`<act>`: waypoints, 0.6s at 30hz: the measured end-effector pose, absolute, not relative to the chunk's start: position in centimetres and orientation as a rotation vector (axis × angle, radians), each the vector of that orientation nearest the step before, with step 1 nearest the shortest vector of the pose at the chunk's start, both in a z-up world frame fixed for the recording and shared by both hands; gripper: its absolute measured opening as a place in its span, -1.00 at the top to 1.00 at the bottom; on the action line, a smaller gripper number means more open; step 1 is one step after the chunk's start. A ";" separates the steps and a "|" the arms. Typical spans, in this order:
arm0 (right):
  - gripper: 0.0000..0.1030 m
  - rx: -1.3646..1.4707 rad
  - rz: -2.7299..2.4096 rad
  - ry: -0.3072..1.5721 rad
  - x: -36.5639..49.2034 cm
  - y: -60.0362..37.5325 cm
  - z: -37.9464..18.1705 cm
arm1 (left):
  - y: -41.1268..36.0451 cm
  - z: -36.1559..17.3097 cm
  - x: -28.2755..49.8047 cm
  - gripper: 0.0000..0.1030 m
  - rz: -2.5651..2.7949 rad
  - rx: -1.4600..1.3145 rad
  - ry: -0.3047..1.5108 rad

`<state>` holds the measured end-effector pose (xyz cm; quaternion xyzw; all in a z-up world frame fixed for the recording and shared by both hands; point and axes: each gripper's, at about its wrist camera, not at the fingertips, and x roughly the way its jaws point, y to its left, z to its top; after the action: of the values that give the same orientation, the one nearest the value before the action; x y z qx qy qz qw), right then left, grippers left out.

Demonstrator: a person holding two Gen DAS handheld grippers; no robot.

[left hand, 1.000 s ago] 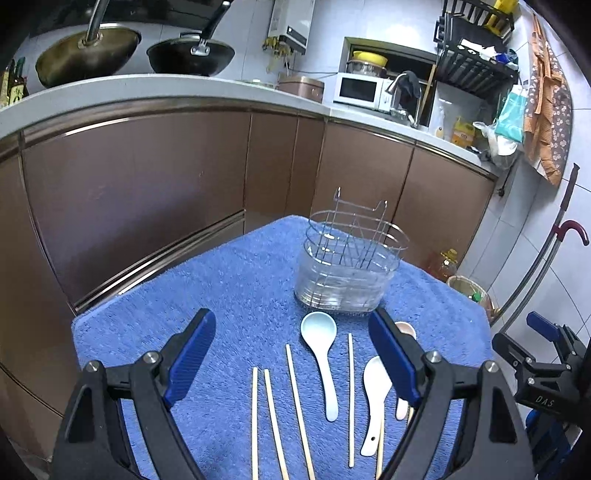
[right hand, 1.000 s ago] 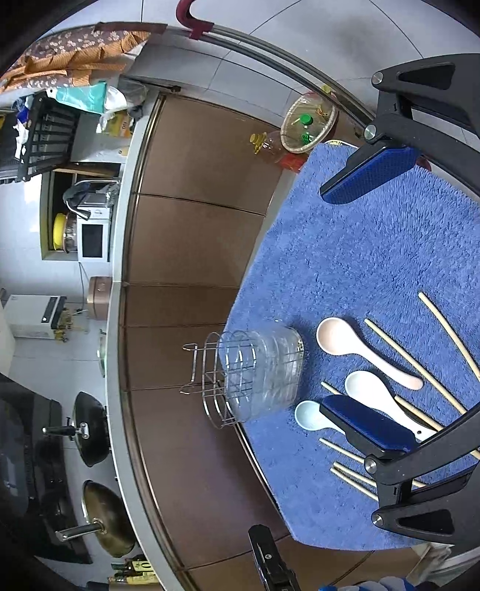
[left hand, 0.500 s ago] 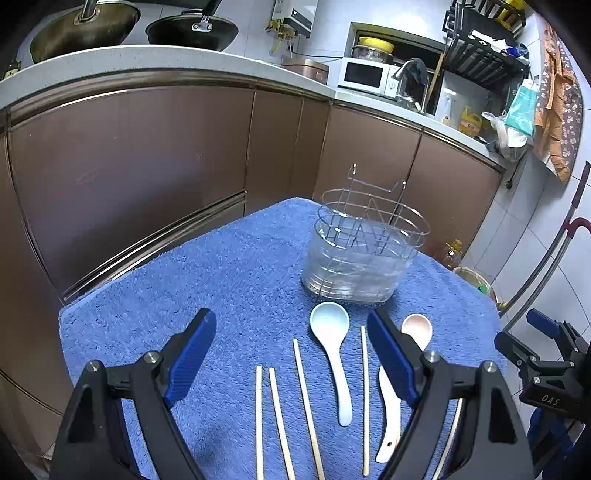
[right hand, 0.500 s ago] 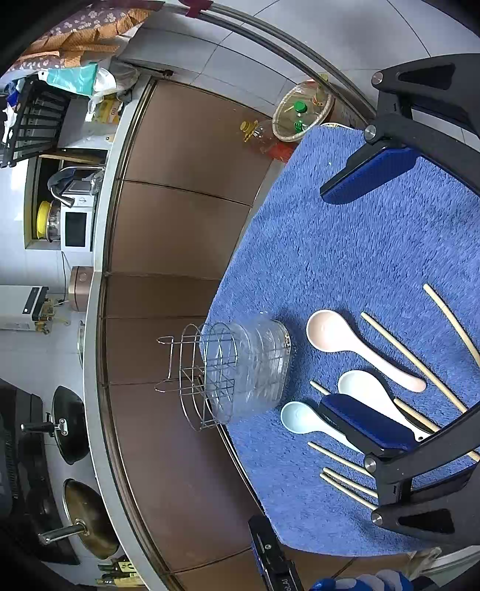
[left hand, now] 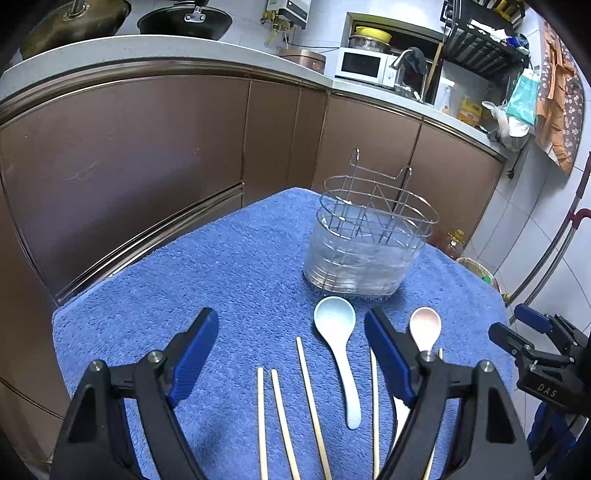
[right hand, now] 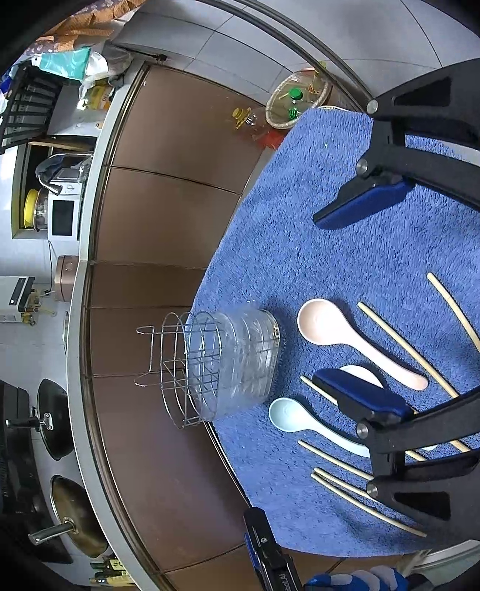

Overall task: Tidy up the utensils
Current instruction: 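Move the left tool toward the light-blue spoon while the right tool approaches the pink spoon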

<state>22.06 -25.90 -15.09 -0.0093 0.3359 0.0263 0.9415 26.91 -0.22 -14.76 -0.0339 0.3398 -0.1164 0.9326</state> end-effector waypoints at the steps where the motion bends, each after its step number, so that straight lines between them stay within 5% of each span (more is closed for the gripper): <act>1: -0.36 -0.017 0.057 0.689 22.2 -25.9 -15.2 | -0.3 -14.9 27.1 -0.47 -0.244 -0.067 0.702; 18: 0.02 0.183 0.209 0.801 24.0 -27.6 -17.5 | -0.9 -16.3 30.1 -0.01 -0.378 -0.139 0.841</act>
<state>23.96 -27.64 -17.54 0.0889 0.3888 0.1013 0.9114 30.05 -0.85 -16.26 -0.0670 0.4055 -0.1823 0.8932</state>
